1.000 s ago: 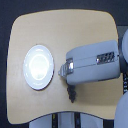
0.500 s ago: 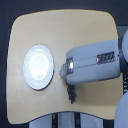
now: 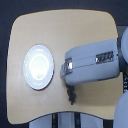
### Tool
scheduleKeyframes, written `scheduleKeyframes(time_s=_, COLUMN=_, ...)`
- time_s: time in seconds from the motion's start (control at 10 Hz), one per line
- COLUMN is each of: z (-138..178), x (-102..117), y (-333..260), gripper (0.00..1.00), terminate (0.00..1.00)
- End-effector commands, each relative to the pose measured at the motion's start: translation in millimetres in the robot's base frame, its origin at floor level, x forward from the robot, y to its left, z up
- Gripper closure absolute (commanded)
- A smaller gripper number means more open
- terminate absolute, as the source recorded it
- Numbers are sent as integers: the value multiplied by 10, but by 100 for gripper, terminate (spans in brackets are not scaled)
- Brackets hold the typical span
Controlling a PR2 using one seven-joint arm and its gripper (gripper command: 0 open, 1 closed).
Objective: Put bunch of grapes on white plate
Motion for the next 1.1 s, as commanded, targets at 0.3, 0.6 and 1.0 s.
scheduleKeyframes(time_s=0.3, z=131, x=66, y=-7, gripper=100, terminate=0)
scheduleKeyframes(time_s=0.6, z=486, x=222, y=160, gripper=100, terminate=0)
scheduleKeyframes(time_s=1.0, z=1071, x=349, y=597, gripper=100, terminate=0)
